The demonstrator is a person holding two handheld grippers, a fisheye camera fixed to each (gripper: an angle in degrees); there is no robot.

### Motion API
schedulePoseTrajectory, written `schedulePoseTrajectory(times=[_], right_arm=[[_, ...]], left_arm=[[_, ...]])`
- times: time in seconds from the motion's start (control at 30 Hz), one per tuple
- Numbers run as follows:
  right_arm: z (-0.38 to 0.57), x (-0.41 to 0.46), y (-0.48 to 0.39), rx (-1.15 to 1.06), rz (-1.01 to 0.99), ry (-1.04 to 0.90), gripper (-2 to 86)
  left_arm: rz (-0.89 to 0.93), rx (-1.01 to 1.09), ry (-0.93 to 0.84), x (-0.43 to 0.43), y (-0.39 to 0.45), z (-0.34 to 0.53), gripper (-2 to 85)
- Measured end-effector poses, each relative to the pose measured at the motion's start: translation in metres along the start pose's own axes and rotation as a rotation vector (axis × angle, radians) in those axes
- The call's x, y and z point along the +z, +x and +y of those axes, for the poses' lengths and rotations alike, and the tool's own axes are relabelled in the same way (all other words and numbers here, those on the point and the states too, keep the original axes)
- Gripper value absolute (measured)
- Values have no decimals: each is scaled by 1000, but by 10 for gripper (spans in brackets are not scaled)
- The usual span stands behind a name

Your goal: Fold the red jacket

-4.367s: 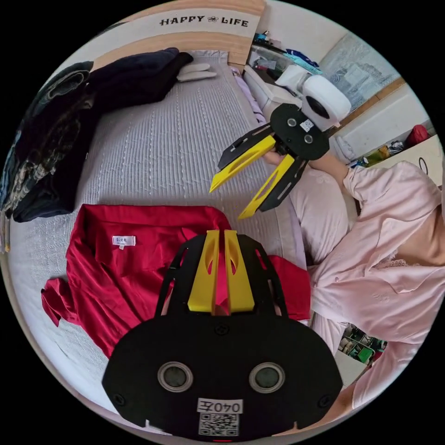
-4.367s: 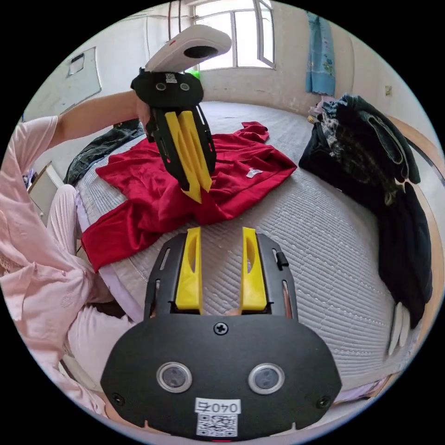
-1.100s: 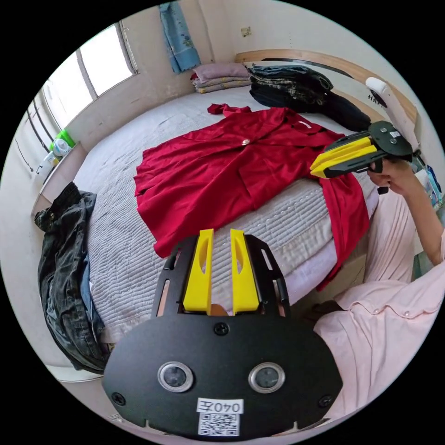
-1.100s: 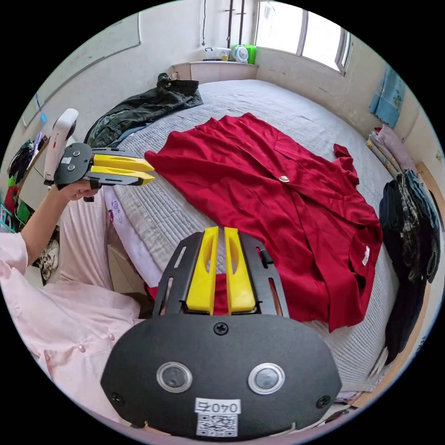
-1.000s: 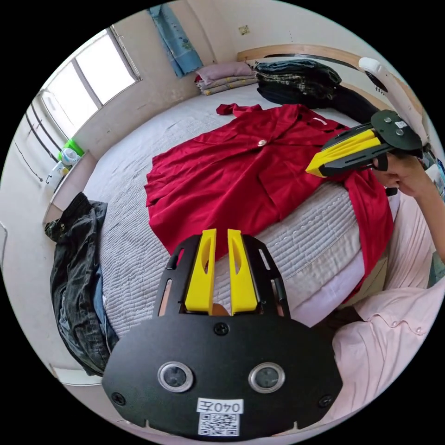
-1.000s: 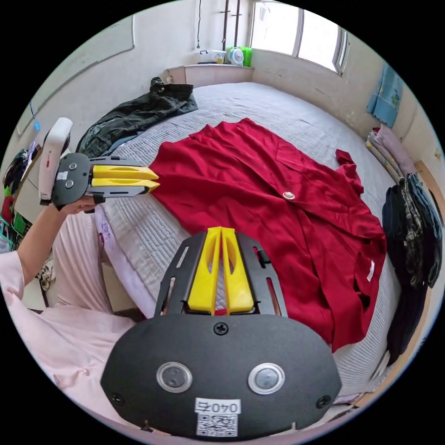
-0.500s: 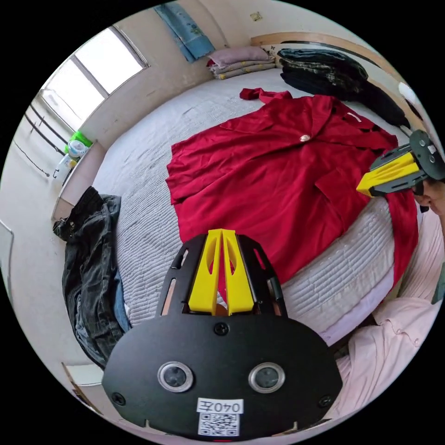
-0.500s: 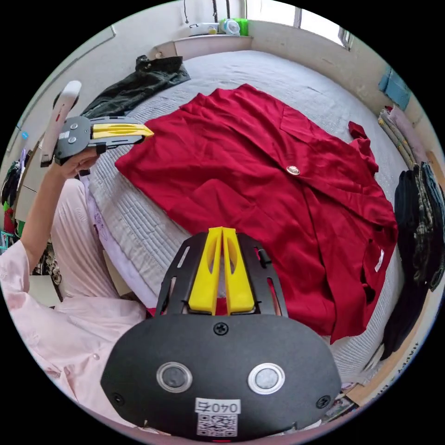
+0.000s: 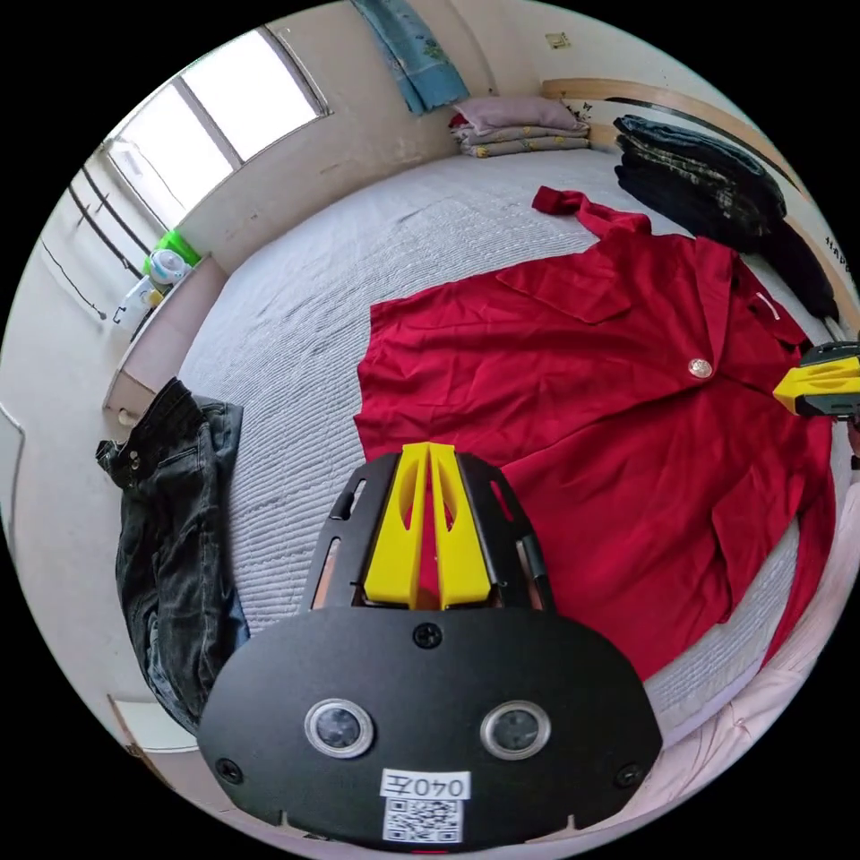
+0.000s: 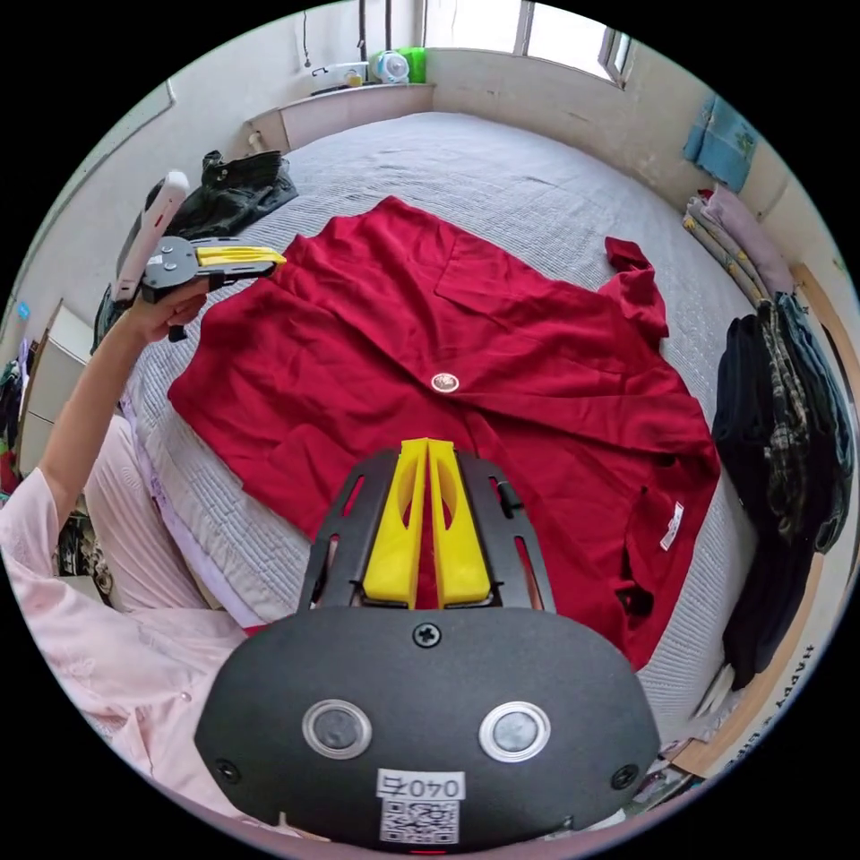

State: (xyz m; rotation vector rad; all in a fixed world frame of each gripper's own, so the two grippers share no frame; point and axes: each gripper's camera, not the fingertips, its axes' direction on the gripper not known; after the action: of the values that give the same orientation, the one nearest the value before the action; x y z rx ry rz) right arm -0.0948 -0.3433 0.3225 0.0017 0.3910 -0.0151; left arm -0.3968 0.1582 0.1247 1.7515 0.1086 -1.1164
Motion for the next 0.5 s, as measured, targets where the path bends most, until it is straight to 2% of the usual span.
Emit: schedulePoseTrajectory(times=[0.07,0.1,0.17,0.23,0.3,0.4,0.5], right_arm=[[-18,4,6,-6,27,3,-10],[-23,5,9,-6,43,-1,-10],[-47,9,19,-14,90,-5,-10],[-74,12,27,-16,84,13,-10],[-109,16,30,-19,45,32,-10],[-175,29,21,-32,-37,81,-10],[-237,48,1,-25,-149,92,-10]], left_arm=[[24,2,-142,33,-4,-6,-9],[56,-11,-76,31,-14,-2,-9],[76,-42,-125,29,-33,-2,-8],[7,-58,-91,21,-46,-3,-8],[-51,-23,-12,14,-53,-13,-9],[-9,-11,49,23,-56,-35,-9],[6,-10,15,54,-62,-54,-9]])
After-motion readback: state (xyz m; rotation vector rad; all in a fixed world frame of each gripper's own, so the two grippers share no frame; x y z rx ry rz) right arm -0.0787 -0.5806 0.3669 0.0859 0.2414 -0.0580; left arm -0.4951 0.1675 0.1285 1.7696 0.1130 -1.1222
